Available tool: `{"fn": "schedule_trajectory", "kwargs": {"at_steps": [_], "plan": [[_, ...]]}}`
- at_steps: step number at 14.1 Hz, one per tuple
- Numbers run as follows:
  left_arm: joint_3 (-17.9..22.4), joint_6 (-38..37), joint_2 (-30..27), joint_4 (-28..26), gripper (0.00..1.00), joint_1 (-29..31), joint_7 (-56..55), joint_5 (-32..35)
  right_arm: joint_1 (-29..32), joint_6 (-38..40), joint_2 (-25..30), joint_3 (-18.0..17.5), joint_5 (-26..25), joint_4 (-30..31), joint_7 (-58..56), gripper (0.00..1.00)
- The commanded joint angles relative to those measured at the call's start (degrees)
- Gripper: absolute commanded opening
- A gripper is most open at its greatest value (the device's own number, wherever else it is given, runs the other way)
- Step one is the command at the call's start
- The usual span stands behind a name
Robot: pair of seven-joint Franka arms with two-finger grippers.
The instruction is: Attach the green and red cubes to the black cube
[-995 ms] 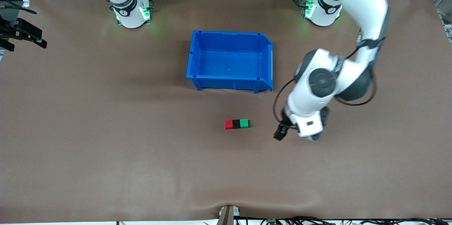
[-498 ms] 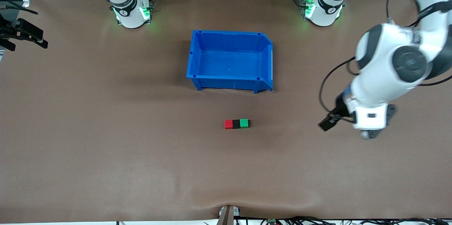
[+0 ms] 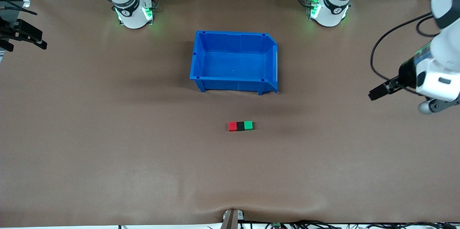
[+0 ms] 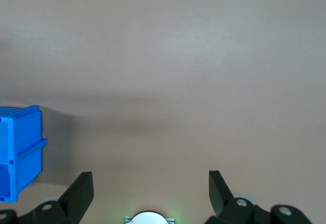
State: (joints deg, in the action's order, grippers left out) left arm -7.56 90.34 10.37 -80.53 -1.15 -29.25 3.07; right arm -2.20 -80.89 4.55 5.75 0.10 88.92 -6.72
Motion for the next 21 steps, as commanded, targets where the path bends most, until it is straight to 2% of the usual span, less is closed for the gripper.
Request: {"fn": "schedule_trajectory", "kwargs": {"at_steps": [1,9,15,19,21], "plan": [[-0.44,-1.04,-3.33,-2.88,1.0,1.33,4.89,-0.08,0.89,0.91,-0.33,-1.0,-0.71,-1.03,0.74,1.0],[-0.53,-1.04,-10.97,-8.06,1.0,1.77,12.46,-0.08,1.41,1.09,-0.42,-0.82,-0.71,-0.86,0.74,1.0],[-0.27,-0.6,-18.88,-17.19,1.0,-0.16,16.41,-0.7,1.06,1.09,-0.42,-0.82,-0.62,-0.94,0.74,1.0],[5.0,-1.22,-21.61,-19.32,1.0,-5.17,17.21,-0.7,1.24,1.09,-0.42,-0.82,-0.62,-0.94,0.83,1.0],[5.18,-4.46,-21.53,-17.66,1.0,-5.09,17.56,-0.96,1.24,1.09,-0.42,-0.82,-0.62,-0.94,0.83,1.0]]}}
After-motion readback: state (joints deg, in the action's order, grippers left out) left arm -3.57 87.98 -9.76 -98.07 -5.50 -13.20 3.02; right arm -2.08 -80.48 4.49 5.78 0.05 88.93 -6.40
